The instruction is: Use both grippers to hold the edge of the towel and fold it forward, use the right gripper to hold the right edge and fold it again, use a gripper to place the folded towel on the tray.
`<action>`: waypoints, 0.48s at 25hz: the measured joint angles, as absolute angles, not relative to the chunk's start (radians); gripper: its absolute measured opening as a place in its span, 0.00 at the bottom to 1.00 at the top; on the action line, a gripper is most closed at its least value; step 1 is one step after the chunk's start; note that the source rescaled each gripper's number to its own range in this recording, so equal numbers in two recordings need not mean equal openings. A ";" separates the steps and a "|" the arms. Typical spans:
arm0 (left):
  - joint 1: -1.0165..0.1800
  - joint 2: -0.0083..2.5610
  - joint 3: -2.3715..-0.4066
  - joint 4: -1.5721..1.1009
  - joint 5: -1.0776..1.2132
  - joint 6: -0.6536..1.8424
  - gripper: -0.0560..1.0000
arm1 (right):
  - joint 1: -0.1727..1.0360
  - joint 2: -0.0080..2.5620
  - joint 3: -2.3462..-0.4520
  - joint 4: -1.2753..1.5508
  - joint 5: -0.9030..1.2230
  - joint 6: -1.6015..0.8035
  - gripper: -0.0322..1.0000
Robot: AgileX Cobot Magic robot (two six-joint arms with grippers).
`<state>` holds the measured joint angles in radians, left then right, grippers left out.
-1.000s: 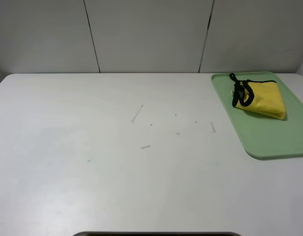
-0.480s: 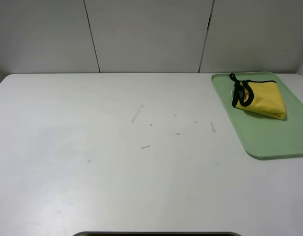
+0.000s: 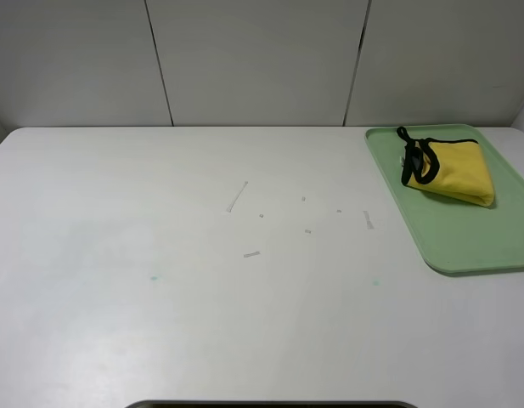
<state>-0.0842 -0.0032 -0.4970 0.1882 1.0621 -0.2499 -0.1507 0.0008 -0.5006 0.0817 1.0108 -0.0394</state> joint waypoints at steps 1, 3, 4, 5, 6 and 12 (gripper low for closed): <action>-0.084 -0.003 -0.497 0.188 1.062 -0.250 1.00 | -0.151 -0.004 -0.497 0.080 1.016 -0.039 1.00; -0.084 -0.003 -0.497 0.188 1.062 -0.250 1.00 | -0.137 -0.004 -0.491 0.077 1.019 -0.038 1.00; -0.084 -0.003 -0.497 0.188 1.062 -0.250 1.00 | -0.123 -0.004 -0.491 0.077 1.019 -0.036 1.00; -0.084 -0.003 -0.497 0.188 1.062 -0.250 1.00 | -0.109 -0.004 -0.491 0.075 1.019 -0.035 1.00; -0.084 -0.003 -0.497 0.188 1.062 -0.250 1.00 | -0.090 -0.004 -0.491 0.075 1.019 -0.035 1.00; -0.084 -0.003 -0.497 0.188 1.062 -0.250 1.00 | -0.046 -0.005 -0.491 0.074 1.019 -0.034 1.00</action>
<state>-0.0842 -0.0032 -0.4970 0.1882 1.0621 -0.2499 -0.0464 -0.0050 -0.4905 0.0739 1.0188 -0.0338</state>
